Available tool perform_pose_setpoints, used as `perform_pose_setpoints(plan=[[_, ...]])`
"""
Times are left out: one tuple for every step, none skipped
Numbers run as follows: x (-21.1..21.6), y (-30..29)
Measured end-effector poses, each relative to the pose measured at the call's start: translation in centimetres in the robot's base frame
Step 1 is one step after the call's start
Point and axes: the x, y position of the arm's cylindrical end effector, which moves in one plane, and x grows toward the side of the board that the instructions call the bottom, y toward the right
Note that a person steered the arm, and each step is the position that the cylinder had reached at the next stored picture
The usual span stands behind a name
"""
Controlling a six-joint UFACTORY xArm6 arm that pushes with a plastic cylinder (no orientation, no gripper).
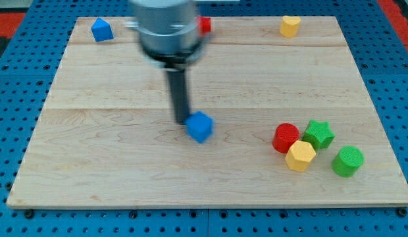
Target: Push the blue cube into the group of blocks
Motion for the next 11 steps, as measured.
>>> perform_pose_setpoints(plan=[[0.4,1.6],[0.6,-6.6],[3.3,-2.7],[4.0,2.6],[4.8,1.2],[5.1,0.1],[2.9,1.8],[2.9,5.9],[2.9,6.8],[2.7,5.3],[-1.5,0.2]])
